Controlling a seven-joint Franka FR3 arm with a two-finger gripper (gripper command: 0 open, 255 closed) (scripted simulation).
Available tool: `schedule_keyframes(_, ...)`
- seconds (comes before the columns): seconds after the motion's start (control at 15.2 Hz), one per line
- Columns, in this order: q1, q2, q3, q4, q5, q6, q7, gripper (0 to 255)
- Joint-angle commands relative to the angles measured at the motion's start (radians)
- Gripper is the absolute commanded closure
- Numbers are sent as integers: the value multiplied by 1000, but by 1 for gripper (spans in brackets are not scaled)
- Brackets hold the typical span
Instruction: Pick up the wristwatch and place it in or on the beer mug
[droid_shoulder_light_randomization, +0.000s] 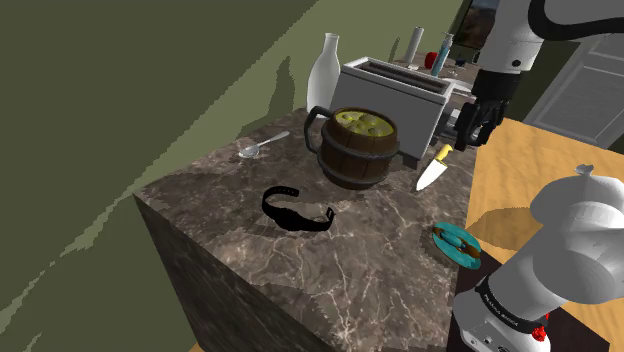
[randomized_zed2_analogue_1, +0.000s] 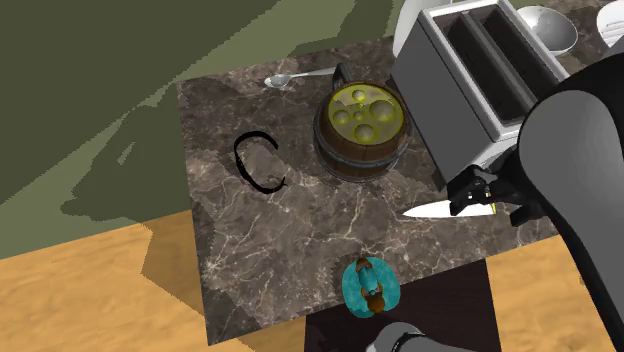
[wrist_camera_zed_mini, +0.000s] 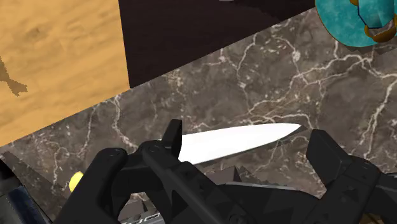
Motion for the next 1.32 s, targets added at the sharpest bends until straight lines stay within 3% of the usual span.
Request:
schedule_keyframes(0.0, 0, 0, 0, 0, 0, 0, 0, 0)
schedule_keyframes(0.73, 103, 122, 206, -13, 200, 214, 212, 0)
schedule_keyframes(1.25, 155, 292, 353, 66, 283, 380, 355, 0)
